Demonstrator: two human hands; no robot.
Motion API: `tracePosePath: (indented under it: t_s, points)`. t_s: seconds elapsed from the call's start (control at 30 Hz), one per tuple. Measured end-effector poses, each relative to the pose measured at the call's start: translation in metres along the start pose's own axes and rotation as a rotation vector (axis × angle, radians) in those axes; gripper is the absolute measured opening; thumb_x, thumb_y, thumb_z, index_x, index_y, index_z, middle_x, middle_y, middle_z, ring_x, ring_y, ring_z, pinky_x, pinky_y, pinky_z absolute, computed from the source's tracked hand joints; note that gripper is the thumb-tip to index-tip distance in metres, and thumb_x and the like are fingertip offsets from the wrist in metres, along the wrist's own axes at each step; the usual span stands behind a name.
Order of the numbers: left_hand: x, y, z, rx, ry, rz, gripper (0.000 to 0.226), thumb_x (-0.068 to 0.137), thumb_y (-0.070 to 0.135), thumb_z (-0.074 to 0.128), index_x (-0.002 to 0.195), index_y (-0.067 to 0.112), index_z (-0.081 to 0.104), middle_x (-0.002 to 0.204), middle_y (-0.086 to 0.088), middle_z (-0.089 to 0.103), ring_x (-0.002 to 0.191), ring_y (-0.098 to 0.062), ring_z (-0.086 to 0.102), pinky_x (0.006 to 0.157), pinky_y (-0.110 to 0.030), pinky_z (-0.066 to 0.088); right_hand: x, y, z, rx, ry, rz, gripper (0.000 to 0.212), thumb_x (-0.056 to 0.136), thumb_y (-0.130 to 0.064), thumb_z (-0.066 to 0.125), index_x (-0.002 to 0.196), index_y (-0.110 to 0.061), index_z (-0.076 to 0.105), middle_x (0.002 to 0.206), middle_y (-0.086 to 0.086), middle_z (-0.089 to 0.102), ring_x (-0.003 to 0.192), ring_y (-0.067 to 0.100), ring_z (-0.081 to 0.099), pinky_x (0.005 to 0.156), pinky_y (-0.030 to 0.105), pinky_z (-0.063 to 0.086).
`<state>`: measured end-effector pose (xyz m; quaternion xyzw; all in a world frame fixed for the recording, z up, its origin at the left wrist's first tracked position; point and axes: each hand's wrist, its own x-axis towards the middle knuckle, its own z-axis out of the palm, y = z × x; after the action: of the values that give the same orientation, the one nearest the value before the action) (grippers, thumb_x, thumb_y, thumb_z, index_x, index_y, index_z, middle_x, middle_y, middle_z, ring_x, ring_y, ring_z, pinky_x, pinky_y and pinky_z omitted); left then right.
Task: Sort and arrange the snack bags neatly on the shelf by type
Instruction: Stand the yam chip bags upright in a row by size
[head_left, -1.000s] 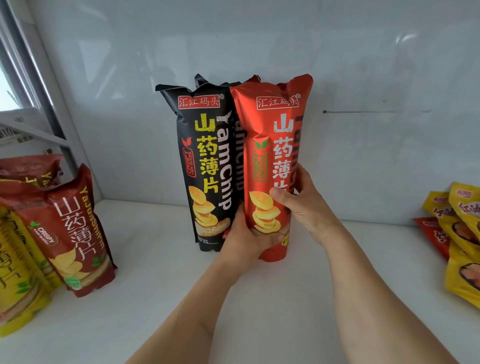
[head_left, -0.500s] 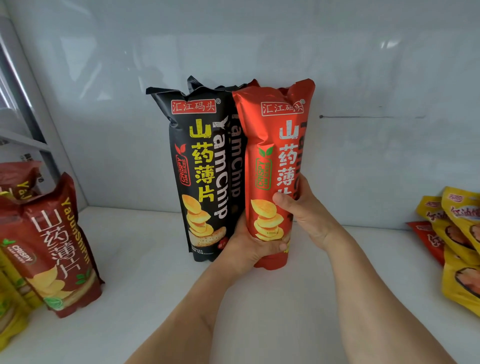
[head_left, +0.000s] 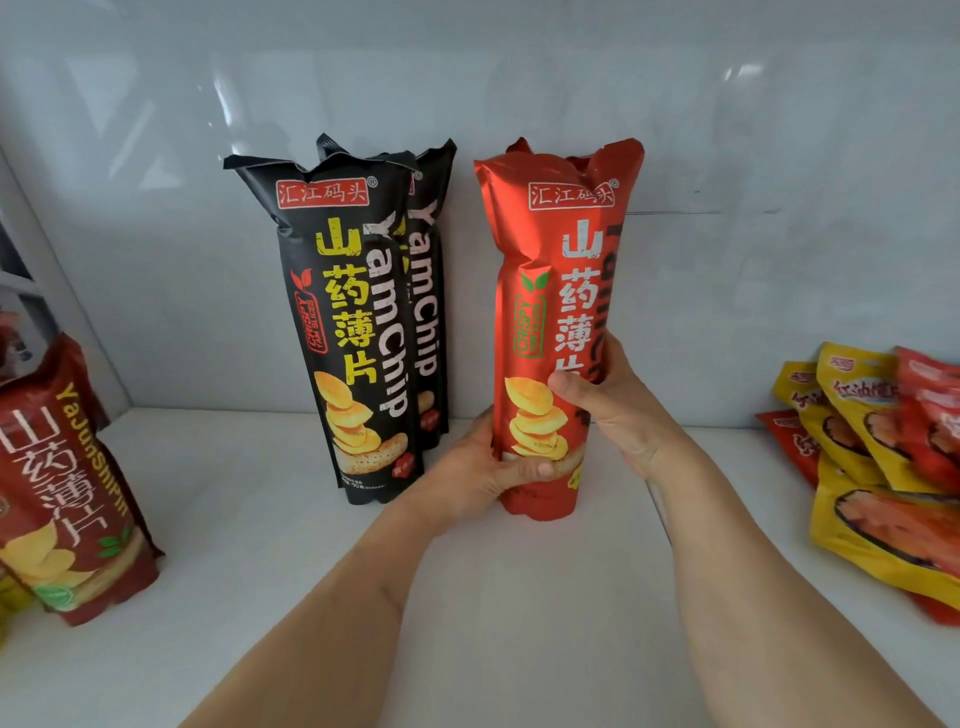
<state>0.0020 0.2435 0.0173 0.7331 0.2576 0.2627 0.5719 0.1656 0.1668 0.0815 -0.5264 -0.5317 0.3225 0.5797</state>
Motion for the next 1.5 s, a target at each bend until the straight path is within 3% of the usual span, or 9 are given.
tracePosePath:
  t_s: [0.33,0.6,0.73,0.83,0.97,1.07,1.2,1.33,1.5]
  points:
    - [0.004,0.001,0.010,0.001,0.089,-0.025,0.066,0.077,0.021,0.084,0.126,0.042,0.046,0.119,0.020,0.065,0.107,0.005,0.063,0.090,-0.018,0.055,0.005,0.003,-0.008,0.006,-0.022,0.012,0.094,0.036,-0.071,0.084,0.118,-0.046,0.046,0.107,-0.026,0.069,0.101,-0.001,0.067,0.070,0.015,0.055]
    - [-0.021,0.010,0.010,0.052,0.096,-0.034,0.076,0.081,0.028,0.082,0.144,0.030,0.038,0.125,0.018,0.059,0.114,0.001,0.057,0.093,-0.016,0.052,-0.013,0.001,0.004,-0.075,0.115,0.040,0.133,0.040,-0.079,0.081,0.150,-0.033,0.023,0.142,-0.006,0.052,0.126,0.015,0.055,0.103,0.049,0.048]
    - [-0.038,0.016,0.000,0.234,0.160,-0.069,0.093,0.081,0.052,0.075,0.156,0.022,0.029,0.148,0.004,0.046,0.131,-0.013,0.047,0.104,-0.030,0.046,-0.031,-0.006,0.020,-0.119,0.231,0.060,0.122,0.062,-0.071,0.074,0.155,-0.030,0.007,0.158,-0.001,0.030,0.136,0.010,0.038,0.106,0.034,0.041]
    - [-0.061,0.020,-0.010,0.371,0.204,-0.023,0.076,0.088,0.048,0.069,0.152,0.020,0.038,0.143,0.002,0.049,0.120,-0.005,0.048,0.099,-0.026,0.046,-0.046,-0.001,0.034,-0.115,0.325,0.091,0.108,0.077,-0.055,0.069,0.156,-0.025,0.001,0.160,0.000,0.023,0.129,0.002,0.031,0.095,0.023,0.032]
    - [-0.093,0.022,-0.033,0.467,0.304,0.095,0.045,0.092,0.040,0.068,0.132,0.022,0.062,0.105,0.014,0.061,0.091,0.002,0.059,0.072,-0.003,0.044,-0.066,0.008,0.066,-0.271,0.594,0.070,0.129,0.054,-0.080,0.073,0.154,-0.023,0.015,0.156,0.005,0.026,0.143,0.022,0.029,0.111,0.041,0.035]
    - [-0.113,0.021,-0.052,0.303,0.557,0.214,0.005,0.094,0.033,0.066,0.098,0.032,0.071,0.086,0.014,0.069,0.078,0.004,0.064,0.072,-0.014,0.050,-0.085,0.011,0.097,-0.310,0.725,-0.029,0.094,0.063,-0.063,0.079,0.139,-0.024,0.039,0.132,0.000,0.042,0.120,0.015,0.048,0.092,0.026,0.048]
    - [-0.118,0.019,-0.080,0.249,0.958,0.330,0.013,0.098,0.031,0.059,0.109,0.026,0.063,0.108,0.007,0.060,0.086,0.002,0.057,0.078,-0.021,0.047,-0.089,0.011,0.142,-0.418,0.599,-0.077,0.065,0.073,-0.061,0.072,0.124,-0.029,0.048,0.113,-0.005,0.055,0.099,0.012,0.057,0.088,0.036,0.053]
    - [-0.103,0.011,-0.100,0.042,0.787,0.155,0.046,0.100,0.048,0.051,0.139,0.025,0.048,0.132,0.009,0.049,0.116,-0.007,0.050,0.090,-0.023,0.041,-0.069,0.023,0.177,-0.520,0.417,-0.014,0.076,0.081,-0.053,0.071,0.142,-0.021,0.040,0.133,-0.003,0.051,0.118,0.011,0.052,0.097,0.032,0.049]
    - [-0.095,-0.002,-0.104,-0.088,0.648,0.121,0.021,0.103,0.042,0.048,0.118,0.030,0.056,0.108,0.021,0.062,0.096,0.011,0.057,0.079,-0.010,0.042,-0.045,0.033,0.192,-0.434,0.305,0.122,0.098,0.078,-0.038,0.080,0.153,-0.020,0.021,0.153,-0.001,0.034,0.140,0.014,0.033,0.101,0.020,0.027]
